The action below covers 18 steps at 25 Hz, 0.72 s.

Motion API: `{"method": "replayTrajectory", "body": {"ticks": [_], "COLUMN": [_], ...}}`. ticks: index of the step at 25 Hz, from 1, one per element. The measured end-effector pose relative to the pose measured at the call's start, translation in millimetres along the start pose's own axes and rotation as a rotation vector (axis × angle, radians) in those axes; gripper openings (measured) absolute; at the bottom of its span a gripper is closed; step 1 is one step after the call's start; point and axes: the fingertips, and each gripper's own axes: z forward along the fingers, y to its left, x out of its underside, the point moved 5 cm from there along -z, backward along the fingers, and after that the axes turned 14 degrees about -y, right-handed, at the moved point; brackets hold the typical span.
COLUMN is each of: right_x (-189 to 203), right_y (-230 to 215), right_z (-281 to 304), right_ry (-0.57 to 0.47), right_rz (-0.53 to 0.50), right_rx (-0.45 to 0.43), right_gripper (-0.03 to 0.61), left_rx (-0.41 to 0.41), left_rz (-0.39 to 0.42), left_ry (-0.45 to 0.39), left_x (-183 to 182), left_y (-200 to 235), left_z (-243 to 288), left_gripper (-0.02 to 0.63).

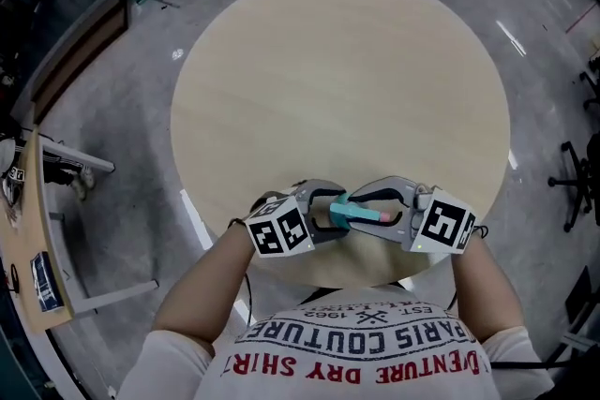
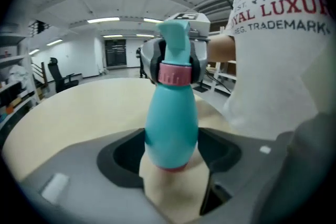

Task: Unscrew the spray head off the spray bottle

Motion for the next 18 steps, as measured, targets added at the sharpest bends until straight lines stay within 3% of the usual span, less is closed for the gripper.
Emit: {"method": "replayTrajectory", "body": {"ticks": [3, 6, 7, 8, 12, 15, 18], "right_x": [-2, -1, -3, -6, -17, -18, -13], "right_y": [-7, -9, -10, -11, -10, 5, 17], "right_z": [-2, -3, -5, -8, -32, -40, -32], "right_ry": [0.008, -0.026, -0.054, -0.090, -0.177, -0.198, -0.185], "right_rz": [0.040, 0.087, 0.108, 0.124, 0.098, 0.080, 0.069], "right_rx": [-0.108, -0.042, 0.023, 0.100, 0.372, 0.465, 0.507], "right_gripper": [0.129, 0.135, 0.154, 0.217, 0.230, 0.222, 0.170], "left_rx": [0.079, 0.029, -0.013, -0.068, -0.373, -0.557, -0.653], "left_rz": [0.027, 0.004, -0.006, -0.018, -0.156, -0.240, -0.277], "left_ry": [0.063, 0.062, 0.055, 0.048, 0.000, -0.026, -0.042], "left_x": [-6, -5, -4, -2, 6, 9, 6], "left_y": [3, 2, 3, 4, 8, 10, 10], "left_z": [3, 3, 3, 2, -8, -10, -3], "left_gripper": [0.311, 0.311, 0.311, 0.311, 0.311, 0.311, 0.311]}}
